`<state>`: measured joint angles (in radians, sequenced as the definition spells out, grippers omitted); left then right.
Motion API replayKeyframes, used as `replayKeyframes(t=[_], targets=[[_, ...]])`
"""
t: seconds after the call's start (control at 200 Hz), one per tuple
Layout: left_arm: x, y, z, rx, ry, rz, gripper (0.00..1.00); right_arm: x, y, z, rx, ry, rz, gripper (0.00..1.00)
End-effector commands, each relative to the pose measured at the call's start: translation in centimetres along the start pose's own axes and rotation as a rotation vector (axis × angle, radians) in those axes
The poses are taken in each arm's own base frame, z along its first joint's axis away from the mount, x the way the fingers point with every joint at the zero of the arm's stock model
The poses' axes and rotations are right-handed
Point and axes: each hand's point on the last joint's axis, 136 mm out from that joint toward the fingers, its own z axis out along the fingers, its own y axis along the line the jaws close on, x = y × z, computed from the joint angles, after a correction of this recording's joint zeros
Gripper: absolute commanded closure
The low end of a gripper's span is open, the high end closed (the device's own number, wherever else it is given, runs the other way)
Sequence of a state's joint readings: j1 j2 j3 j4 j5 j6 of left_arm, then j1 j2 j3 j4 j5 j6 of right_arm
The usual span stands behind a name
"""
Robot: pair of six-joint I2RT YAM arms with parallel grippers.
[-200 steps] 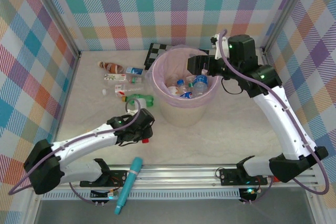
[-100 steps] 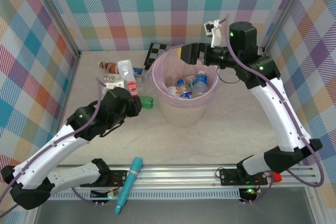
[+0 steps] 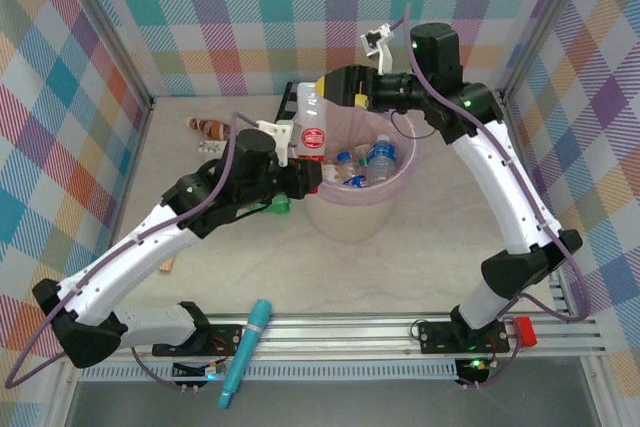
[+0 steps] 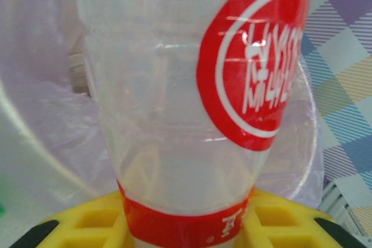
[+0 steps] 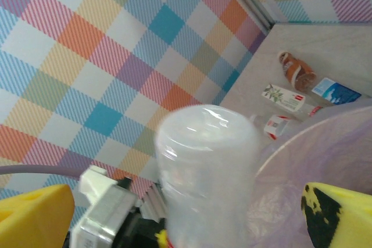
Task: Put the plastic bottles in the bin
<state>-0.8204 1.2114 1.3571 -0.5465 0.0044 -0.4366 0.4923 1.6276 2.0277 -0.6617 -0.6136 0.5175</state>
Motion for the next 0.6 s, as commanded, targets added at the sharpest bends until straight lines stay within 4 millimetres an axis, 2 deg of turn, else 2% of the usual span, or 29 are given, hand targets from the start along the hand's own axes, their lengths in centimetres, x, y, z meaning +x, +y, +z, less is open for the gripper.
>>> replayKeyframes(t=[0.0, 0.2, 0.27, 0.36, 0.425, 0.5, 0.595], targets=[[-2.4, -3.0, -0.7, 0.122, -0.057, 0.034, 0.65, -0.4, 1.3, 0.7, -0.079, 0.014, -0.001, 0.00], [-2.6, -3.5, -0.6, 0.148, -0.060, 0.034, 0.65, 0.0, -1.0, 2.2, -0.021, 0.048, 0.028, 0.02], [-2.7, -3.5, -0.6, 0.145, -0.060, 0.034, 0.65, 0.1, -1.0, 2.5, -0.035, 0.057, 0.031, 0.10], [-2.6, -3.4, -0.5, 0.141, -0.059, 0.033, 0.65, 0.1, -1.2, 2.5, -0.028, 0.054, 0.030, 0.27], [-2.6, -3.4, -0.5, 0.140, -0.060, 0.032, 0.66, 0.0, -1.2, 2.4, -0.020, 0.050, 0.026, 0.36], [-2.7, -3.2, -0.4, 0.131, -0.065, 0.030, 0.64, -0.1, -1.1, 2.2, -0.013, 0.041, 0.019, 0.40], [-3.0, -3.2, -0.6, 0.127, -0.079, 0.030, 0.51, -0.5, -0.9, 1.9, -0.009, 0.025, 0.009, 0.44]])
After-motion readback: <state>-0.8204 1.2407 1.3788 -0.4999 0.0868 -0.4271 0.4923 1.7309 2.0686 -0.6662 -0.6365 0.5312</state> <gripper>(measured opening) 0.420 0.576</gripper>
